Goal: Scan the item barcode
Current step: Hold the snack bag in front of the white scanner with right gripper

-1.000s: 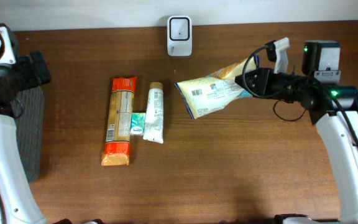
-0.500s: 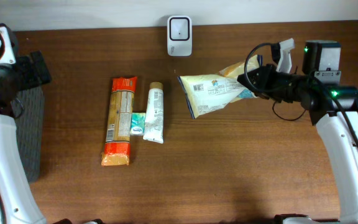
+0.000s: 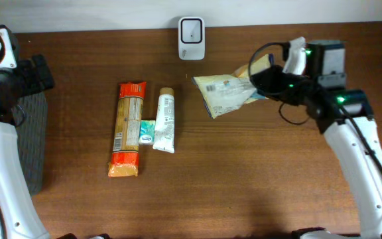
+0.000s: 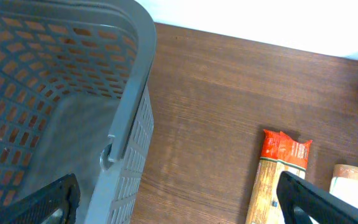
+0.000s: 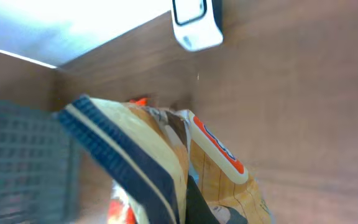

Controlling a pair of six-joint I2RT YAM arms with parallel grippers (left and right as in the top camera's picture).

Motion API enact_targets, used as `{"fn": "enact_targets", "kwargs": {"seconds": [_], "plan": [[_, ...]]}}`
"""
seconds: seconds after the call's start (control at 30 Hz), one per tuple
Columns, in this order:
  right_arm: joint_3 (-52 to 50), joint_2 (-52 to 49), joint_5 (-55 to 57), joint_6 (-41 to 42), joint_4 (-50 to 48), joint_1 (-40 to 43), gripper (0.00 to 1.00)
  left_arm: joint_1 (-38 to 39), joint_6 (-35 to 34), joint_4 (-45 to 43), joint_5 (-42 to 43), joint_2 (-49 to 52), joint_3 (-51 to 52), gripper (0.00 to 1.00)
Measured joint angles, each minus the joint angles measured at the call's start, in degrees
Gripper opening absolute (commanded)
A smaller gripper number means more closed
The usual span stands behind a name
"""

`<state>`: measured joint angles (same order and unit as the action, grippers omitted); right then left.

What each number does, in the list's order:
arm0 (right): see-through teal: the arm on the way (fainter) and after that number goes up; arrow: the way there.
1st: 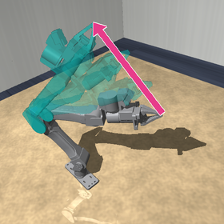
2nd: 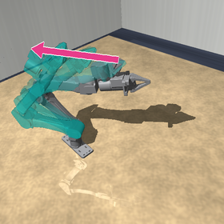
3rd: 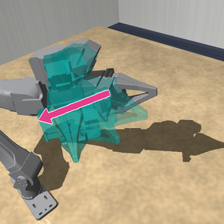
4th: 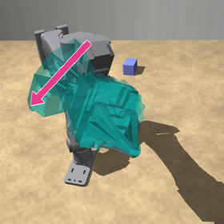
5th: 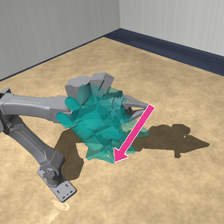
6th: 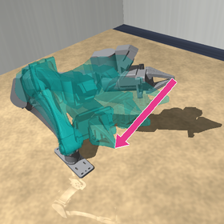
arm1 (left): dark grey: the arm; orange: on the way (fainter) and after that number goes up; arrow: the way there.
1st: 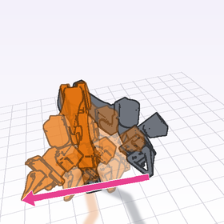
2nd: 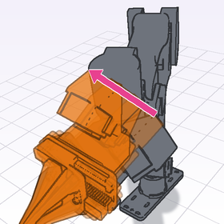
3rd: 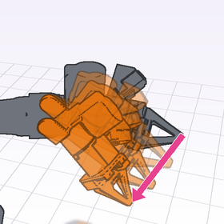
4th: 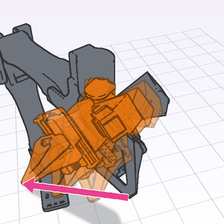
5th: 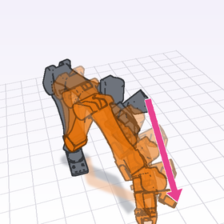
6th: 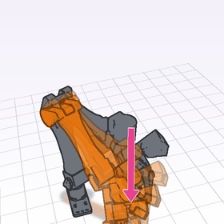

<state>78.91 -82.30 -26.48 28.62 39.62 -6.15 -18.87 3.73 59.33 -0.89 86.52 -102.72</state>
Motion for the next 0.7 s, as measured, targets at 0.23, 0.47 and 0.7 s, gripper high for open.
{"fn": "enact_targets", "kwargs": {"seconds": [0.23, 0.47, 0.7], "plan": [[18.58, -12.87, 21.55, -9.25, 1.66, -9.92, 0.04, 0.0, 0.0, -0.02, 0.0, 0.0, 0.0, 0.99], [31.71, -28.13, 45.94, -26.29, -8.2, -17.35, 0.04, -0.02, 0.0, 0.02, -0.02, 0.0, 0.0, 0.99], [31.91, -35.23, 58.82, -50.42, -29.9, -22.62, 0.04, 0.0, 0.0, -0.02, 0.0, 0.0, 0.0, 0.99]]}}
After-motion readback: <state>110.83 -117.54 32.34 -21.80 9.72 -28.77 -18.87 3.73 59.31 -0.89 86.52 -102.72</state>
